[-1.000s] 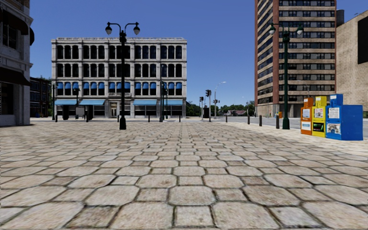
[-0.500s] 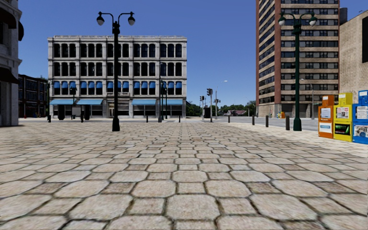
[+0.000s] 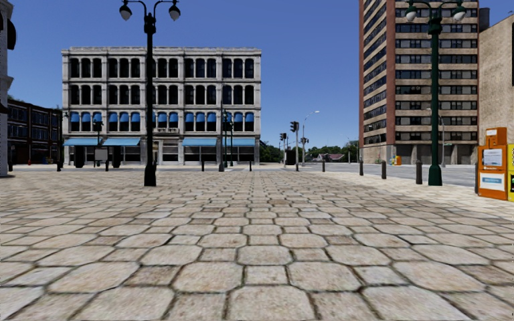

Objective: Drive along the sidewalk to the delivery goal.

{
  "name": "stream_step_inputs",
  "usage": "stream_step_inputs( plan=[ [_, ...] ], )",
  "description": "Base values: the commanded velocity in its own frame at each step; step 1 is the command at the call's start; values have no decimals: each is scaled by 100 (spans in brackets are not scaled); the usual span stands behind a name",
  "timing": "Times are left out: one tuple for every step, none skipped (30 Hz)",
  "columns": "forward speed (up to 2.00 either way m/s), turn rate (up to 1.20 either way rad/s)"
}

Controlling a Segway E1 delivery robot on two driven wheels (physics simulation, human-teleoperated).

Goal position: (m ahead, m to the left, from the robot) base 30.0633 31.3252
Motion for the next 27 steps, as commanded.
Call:
stream_step_inputs(
  plan=[
    [200,0],
    [200,0],
    [200,0],
    [200,0],
    [200,0],
    [200,0],
    [200,0],
    [200,0],
    [200,0],
    [200,0],
    [200,0],
    [200,0],
    [200,0],
    [200,0],
    [200,0],
    [200,0],
    [200,0],
    [200,0],
    [200,0],
    [200,0],
    [200,0],
    [200,0],
    [200,0],
    [200,0],
    [200,0],
    [200,0],
    [200,0]
  ],
)
